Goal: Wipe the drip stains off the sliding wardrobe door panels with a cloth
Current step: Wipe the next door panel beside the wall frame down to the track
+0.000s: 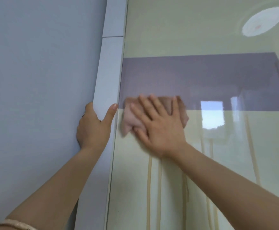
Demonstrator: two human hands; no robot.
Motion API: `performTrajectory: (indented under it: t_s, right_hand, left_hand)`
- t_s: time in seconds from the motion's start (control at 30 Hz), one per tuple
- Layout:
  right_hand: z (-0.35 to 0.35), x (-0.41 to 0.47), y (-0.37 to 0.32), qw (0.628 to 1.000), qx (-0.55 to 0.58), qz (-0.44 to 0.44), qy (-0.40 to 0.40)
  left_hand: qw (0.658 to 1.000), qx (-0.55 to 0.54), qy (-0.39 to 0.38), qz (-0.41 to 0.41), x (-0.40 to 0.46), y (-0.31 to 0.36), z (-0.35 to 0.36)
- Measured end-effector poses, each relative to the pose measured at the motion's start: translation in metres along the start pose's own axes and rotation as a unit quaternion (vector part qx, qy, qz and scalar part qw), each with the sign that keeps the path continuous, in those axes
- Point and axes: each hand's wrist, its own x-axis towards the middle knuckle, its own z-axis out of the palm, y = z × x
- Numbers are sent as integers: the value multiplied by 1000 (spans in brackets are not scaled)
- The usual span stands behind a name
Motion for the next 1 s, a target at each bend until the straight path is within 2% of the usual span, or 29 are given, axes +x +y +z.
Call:
performTrajectory:
  t_s: [0.07, 0.1, 0.13, 0.2, 0.23, 0.3, 0.37, 0.43, 0.53, 0.6, 0.7, 0.77, 0.8, 0.93, 1.0]
  right_hand:
    - [-4, -12, 4, 994, 4, -102, -28]
    - [-8, -7, 16, 992, 1, -119, -28]
    - [-11, 1, 28, 994, -6, -104, -25]
    - [-14, 19, 51, 999, -24, 9, -28]
    - [-11, 24, 55, 997, -30, 71, -18]
    - [-4, 19, 39, 991, -35, 125, 22]
    - [2, -2, 10, 996, -16, 85, 28]
    - [3, -29, -11, 1000, 4, -16, 6]
    - [-8, -34, 6, 994, 10, -103, -16]
    - [-14, -18, 35, 999, -25, -44, -11]
    - [-13, -4, 61, 992, -39, 119, 8]
    - [-5, -14, 43, 988, -38, 145, 40]
    - [-3, -23, 28, 991, -29, 124, 37]
    - [-6, -61, -5, 997, 14, -76, -15]
    - [-11, -53, 16, 996, 8, -83, -11]
  left_hand:
    - [1000, 4, -8, -3, 0, 1, -1]
    - [1000, 3, -8, -2, 1, 0, -1]
    - [1000, 4, -6, 0, 2, -1, 0]
    - [1000, 5, 2, 3, 2, -3, 1]
    - [1000, 3, 6, 6, 2, -4, 1]
    - [1000, 6, 3, 7, 2, -4, 1]
    - [1000, 6, 5, 5, 2, -4, 0]
    - [1000, 10, 2, -3, 1, -3, -1]
    - [1000, 9, -1, -7, 1, -2, -2]
    - [1000, 5, -1, -5, 1, -3, -1]
    - [1000, 9, 9, 3, 2, -6, -1]
    - [1000, 10, 8, 9, 1, -7, -1]
    - [1000, 6, 8, 9, 1, -8, -1]
    - [1000, 14, 10, -14, 0, -6, -4]
    - [1000, 8, 7, -12, -2, -8, -4]
